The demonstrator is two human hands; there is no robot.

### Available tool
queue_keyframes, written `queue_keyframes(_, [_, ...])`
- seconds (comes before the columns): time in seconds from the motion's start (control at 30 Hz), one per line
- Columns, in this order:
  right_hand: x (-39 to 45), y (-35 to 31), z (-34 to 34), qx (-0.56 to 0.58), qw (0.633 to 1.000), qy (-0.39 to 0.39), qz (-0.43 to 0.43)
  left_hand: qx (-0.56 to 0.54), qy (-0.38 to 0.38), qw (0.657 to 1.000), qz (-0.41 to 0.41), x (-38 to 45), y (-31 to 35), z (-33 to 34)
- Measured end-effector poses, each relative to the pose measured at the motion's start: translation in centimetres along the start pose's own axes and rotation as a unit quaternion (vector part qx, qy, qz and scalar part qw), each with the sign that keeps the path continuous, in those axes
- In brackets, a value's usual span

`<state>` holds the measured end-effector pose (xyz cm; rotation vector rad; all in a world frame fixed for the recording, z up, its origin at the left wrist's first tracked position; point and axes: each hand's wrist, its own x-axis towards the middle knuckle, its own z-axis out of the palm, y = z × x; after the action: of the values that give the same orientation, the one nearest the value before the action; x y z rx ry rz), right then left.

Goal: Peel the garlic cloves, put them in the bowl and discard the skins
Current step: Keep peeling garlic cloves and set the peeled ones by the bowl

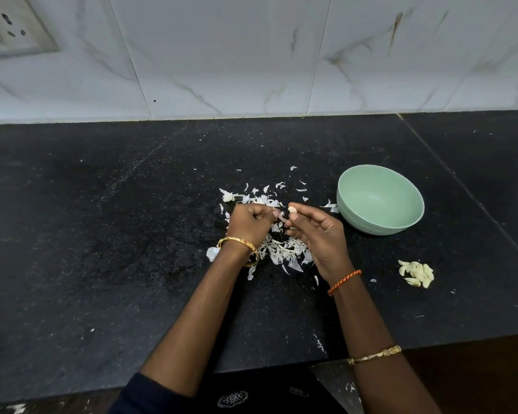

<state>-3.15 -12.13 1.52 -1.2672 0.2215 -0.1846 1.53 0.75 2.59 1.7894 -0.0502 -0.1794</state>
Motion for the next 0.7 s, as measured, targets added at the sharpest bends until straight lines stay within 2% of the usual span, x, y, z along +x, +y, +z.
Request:
queue_keyframes(0.13, [0.06,-0.04,-0.15,-0.043,0.999,0.004,-0.006,0.012,0.0,0.999,0.029,0.09,-0.32,-0.22])
queue_keyframes(0.23, [0.07,-0.09,-0.09,-0.073,0.997,0.011,-0.013,0.075,0.016,0.991,0.108,0.16,-0.44,-0.23])
queue_keyframes(0.4, [0.54,-0.17,-0.19,-0.109,0.994,0.02,-0.006,0.185,-0.016,0.956,0.226,0.25,-0.71,-0.33])
queue_keyframes(0.7, [1.02,-0.58,-0.31,-0.126,0.992,0.024,0.007,0.301,-0.001,0.911,0.281,0.23,-0.59,-0.6])
